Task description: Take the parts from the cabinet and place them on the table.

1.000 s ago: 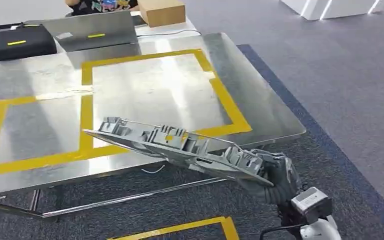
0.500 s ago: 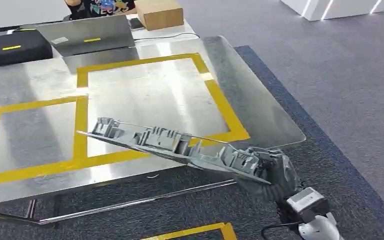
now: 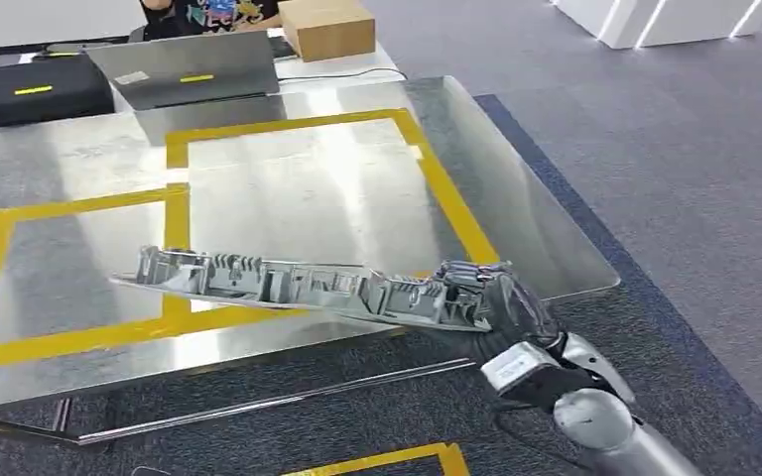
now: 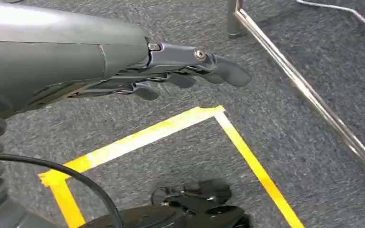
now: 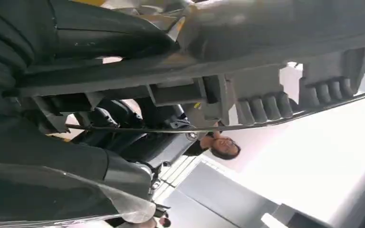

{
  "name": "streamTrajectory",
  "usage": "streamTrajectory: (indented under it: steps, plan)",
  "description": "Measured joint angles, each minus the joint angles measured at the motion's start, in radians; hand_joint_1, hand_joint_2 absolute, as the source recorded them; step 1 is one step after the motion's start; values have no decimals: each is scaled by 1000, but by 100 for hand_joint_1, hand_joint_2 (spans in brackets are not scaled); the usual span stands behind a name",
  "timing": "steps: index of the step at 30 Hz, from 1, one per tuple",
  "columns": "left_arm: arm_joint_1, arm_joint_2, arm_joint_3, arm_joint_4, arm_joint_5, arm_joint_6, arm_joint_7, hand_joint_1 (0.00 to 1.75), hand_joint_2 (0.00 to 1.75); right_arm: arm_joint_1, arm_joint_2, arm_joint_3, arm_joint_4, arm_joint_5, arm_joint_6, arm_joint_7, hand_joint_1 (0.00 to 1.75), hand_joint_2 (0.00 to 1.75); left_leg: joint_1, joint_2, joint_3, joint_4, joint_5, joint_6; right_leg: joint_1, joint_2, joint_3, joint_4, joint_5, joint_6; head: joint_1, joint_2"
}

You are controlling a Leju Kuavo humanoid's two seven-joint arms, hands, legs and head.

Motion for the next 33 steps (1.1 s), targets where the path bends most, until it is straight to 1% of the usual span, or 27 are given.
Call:
streamTrajectory:
  steps: [3,7,11,16,19,23,26,28,33]
  plan:
    - [-4,1,8,9,-14,-5,-6,0,175,-28,2,19,25,42,0,17,175,175,0,0,0,0,0,0,0,0,0,0,0,0,0,0]
    - [-33,0,29,33,-70,-18,-34,0,175,-120,2,67,109,132,10,78,175,175,0,1,0,0,0,0,0,1,0,0,1,1,0,0]
    - [-70,16,39,81,-120,-30,-72,0,175,-233,2,130,247,234,34,145,175,175,1,0,0,0,1,1,1,1,0,1,1,1,0,0]
    - [-103,37,47,131,-145,-30,-83,0,175,-357,2,210,414,314,83,205,175,175,2,1,1,0,1,0,1,2,0,1,1,1,0,0]
    - [-115,51,46,157,-135,-37,-84,0,175,-424,2,258,510,357,105,234,175,175,2,0,1,0,1,0,1,1,0,1,1,1,0,0]
    - [-125,69,46,186,-120,-43,-86,0,175,-514,12,314,648,377,124,253,175,175,2,0,1,0,1,0,1,-1,1,1,1,1,0,0]
    - [-127,79,46,198,-114,-50,-85,0,175,-564,32,339,727,389,134,272,175,175,1,1,1,0,1,1,1,2,0,1,1,1,0,0]
    - [-130,85,45,202,-107,-60,-74,0,175,-601,47,360,782,404,137,289,175,175,1,1,1,0,1,1,1,1,0,1,1,1,0,0]
    - [-129,93,44,204,-102,-64,-65,0,175,-653,74,386,864,415,138,308,175,175,1,0,1,0,1,1,1,0,0,1,1,1,0,0]
